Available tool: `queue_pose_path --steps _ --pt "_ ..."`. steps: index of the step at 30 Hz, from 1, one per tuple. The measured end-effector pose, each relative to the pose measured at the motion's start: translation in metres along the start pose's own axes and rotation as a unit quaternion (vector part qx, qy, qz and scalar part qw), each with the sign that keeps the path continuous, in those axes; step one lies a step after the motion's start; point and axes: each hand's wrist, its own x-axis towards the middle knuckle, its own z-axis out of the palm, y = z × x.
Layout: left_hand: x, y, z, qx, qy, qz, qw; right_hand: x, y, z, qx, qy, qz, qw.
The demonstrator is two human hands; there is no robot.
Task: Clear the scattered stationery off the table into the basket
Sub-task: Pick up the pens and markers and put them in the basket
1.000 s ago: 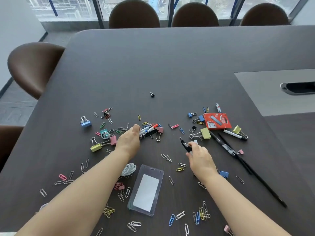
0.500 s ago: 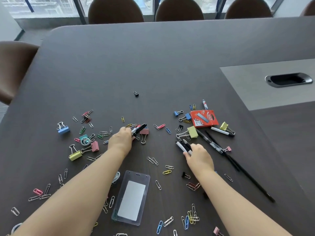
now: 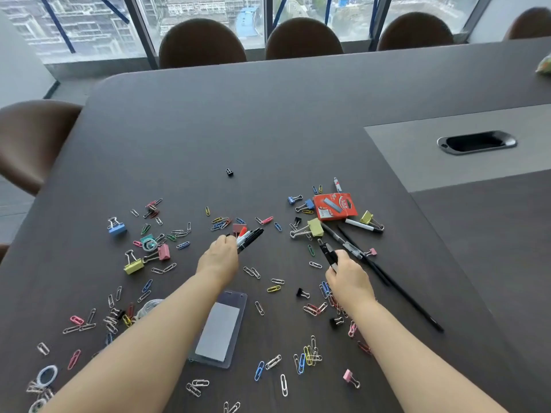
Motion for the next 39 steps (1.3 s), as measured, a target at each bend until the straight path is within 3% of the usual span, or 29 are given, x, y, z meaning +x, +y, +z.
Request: queue_pose_path --steps 9,14,17,28,35,39 --pt "-0.017 0.09 0.006 -0.023 -0.005 0.054 0.998 -0.008 0.089 -0.053 -0.015 0.026 0.092 0.995" --pt "-0.014 0.124 0.01 -0.012 -0.02 0.084 0.996 0.009 0.125 -0.065 -0.069 -0.066 0.151 0.984" --pt "-0.006 0.143 0.014 -0.027 -0.021 0.102 0.994 0.016 0.131 -0.069 -0.092 -0.096 0.133 0.982" --pt "0.034 0.19 0.032 0.133 -0.024 0.254 0.958 0.028 0.15 -0.08 -0.002 -0.02 0.08 0.997" --pt "0.037 0.184 0.033 0.182 -0.037 0.257 0.949 0.04 0.149 -0.072 0.016 -0.01 0.059 0.998" --pt "0.031 0.171 0.042 0.129 -0.008 0.242 0.962 0.045 0.14 -0.07 0.027 -0.012 0.043 0.999"
